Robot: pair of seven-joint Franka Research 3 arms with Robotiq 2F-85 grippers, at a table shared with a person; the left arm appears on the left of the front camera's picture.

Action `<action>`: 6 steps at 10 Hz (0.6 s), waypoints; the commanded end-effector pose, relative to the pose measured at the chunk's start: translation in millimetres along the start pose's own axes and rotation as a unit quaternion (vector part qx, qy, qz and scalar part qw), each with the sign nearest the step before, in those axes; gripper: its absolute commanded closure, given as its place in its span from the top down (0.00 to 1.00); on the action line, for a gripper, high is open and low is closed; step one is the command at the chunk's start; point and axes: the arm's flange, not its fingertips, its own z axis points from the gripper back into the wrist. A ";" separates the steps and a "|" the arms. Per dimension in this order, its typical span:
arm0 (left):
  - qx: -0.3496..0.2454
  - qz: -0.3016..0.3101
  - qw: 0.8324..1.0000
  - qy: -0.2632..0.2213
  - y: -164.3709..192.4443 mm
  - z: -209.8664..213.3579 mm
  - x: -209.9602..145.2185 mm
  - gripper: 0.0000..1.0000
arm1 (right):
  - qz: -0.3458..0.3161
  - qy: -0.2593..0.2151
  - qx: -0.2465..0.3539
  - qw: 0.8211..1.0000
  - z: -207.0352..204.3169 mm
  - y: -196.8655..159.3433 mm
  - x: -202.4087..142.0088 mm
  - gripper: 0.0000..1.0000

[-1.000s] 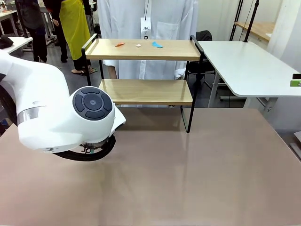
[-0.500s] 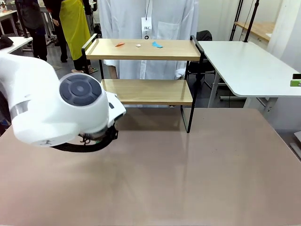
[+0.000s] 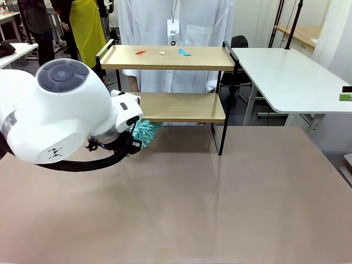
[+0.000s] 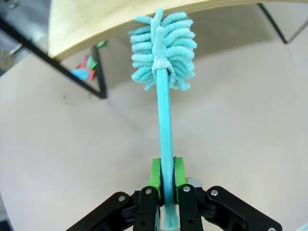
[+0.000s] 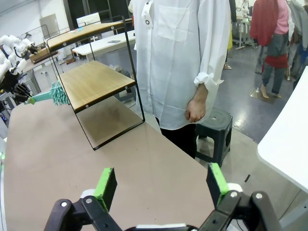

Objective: Clean the shelf.
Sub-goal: Clean the specific section of the Shelf indicated by the human with the Duster.

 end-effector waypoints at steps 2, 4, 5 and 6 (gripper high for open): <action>-0.134 -0.077 0.988 0.024 69.2 39.1 -62.3 0.13 | 0.003 0.000 0.000 1.000 -0.1 0.8 3.0 1.00; -0.222 -0.131 0.965 0.046 84.1 45.1 -67.6 0.13 | 0.003 0.000 0.000 1.000 -0.1 0.8 3.0 1.00; -0.249 -0.155 0.954 0.055 91.6 49.3 -68.6 0.13 | 0.003 0.000 0.000 1.000 -0.1 0.8 3.0 1.00; -0.257 -0.179 0.947 0.068 97.5 52.2 -71.9 0.13 | 0.003 0.000 0.000 1.000 -0.1 0.8 3.0 1.00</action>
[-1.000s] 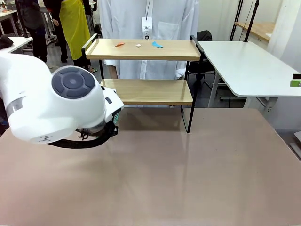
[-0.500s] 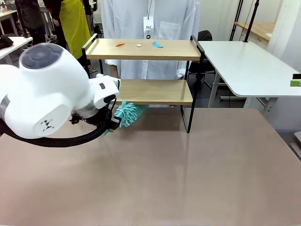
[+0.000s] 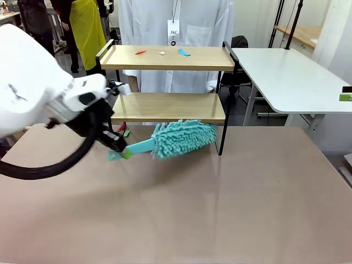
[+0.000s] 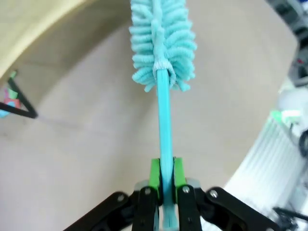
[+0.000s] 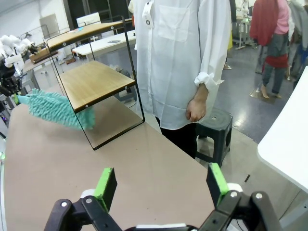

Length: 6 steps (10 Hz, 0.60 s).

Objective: Clean the shelf.
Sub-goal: Clean the specific section of the Shelf indicated by the human with the Duster.

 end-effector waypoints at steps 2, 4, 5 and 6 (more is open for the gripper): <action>-0.034 -0.062 0.997 0.038 17.0 30.8 -90.8 0.13 | 0.003 0.000 0.000 1.000 -0.1 0.8 3.0 1.00; -0.042 -0.139 0.986 0.076 17.9 51.2 -97.7 0.13 | 0.003 0.000 0.000 1.000 -0.1 0.8 3.0 1.00; -0.036 -0.161 0.981 0.103 17.6 64.7 -96.9 0.13 | 0.003 0.000 0.000 1.000 -0.1 0.8 3.0 1.00; -0.025 -0.169 0.976 0.132 15.6 77.8 -95.4 0.13 | 0.003 0.000 0.000 1.000 -0.1 0.8 3.0 1.00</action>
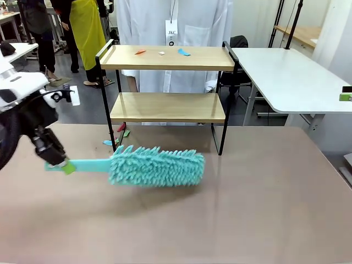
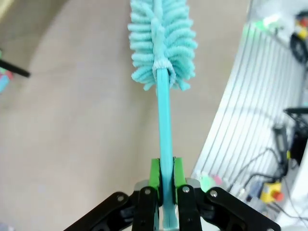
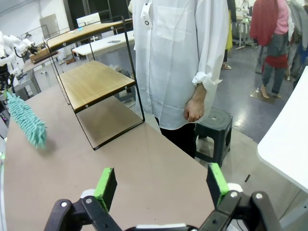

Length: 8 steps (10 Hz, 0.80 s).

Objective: Clean the shelf.
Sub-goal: Clean the specific section of the Shelf indicated by the human with the Duster.

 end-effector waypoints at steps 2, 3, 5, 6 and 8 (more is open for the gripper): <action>0.066 -0.042 0.992 0.096 -44.1 32.2 -30.0 0.13 | 0.003 0.000 0.000 1.000 0.0 0.8 3.1 1.00; 0.071 -0.047 0.988 0.126 -50.8 46.5 -36.3 0.13 | 0.003 0.000 0.000 1.000 0.0 0.8 3.1 1.00; 0.095 -0.042 0.985 0.137 -63.4 74.2 -36.5 0.13 | 0.003 0.000 0.000 1.000 0.0 0.8 3.1 1.00; 0.106 -0.043 0.983 0.144 -68.6 80.6 -31.1 0.13 | 0.003 0.000 0.000 1.000 0.0 0.8 3.1 1.00; 0.112 -0.049 0.985 0.119 -75.9 91.3 -17.2 0.13 | 0.003 0.000 0.000 1.000 0.0 0.8 3.1 1.00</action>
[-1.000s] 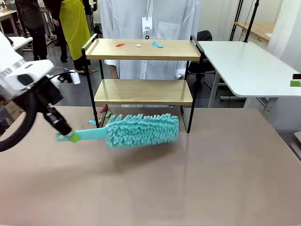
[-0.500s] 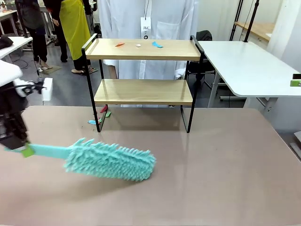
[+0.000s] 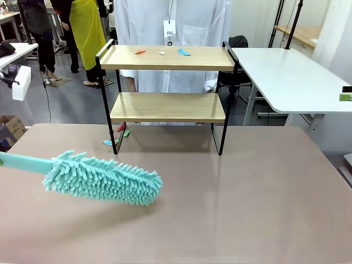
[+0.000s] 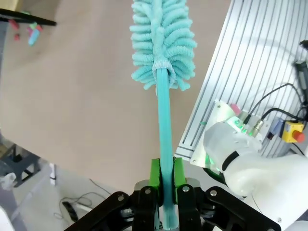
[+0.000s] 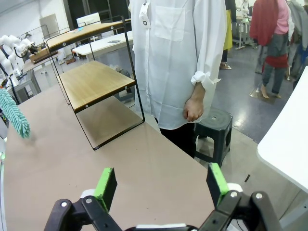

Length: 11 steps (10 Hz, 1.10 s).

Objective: Clean the shelf.
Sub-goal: Clean the specific section of the Shelf indicated by the human with the Duster.

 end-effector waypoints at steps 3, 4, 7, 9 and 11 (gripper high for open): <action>-0.007 0.001 1.000 0.006 1.1 -8.7 -5.0 0.13 | 0.003 0.000 0.000 1.000 -0.2 0.8 3.1 1.00; -0.007 0.001 1.000 0.006 1.1 -8.7 -5.0 0.13 | 0.003 0.000 0.000 1.000 -0.2 0.8 3.1 1.00; -0.007 0.001 1.000 0.006 1.1 -8.7 -5.0 0.13 | 0.003 0.000 0.000 1.000 -0.2 0.8 3.1 1.00; -0.007 0.001 1.000 0.006 1.1 -8.7 -5.0 0.13 | 0.003 0.000 0.000 1.000 -0.2 0.8 3.1 1.00; -0.007 0.001 1.000 0.006 1.1 -8.7 -5.0 0.13 | 0.003 0.000 0.000 1.000 -0.2 0.8 3.1 1.00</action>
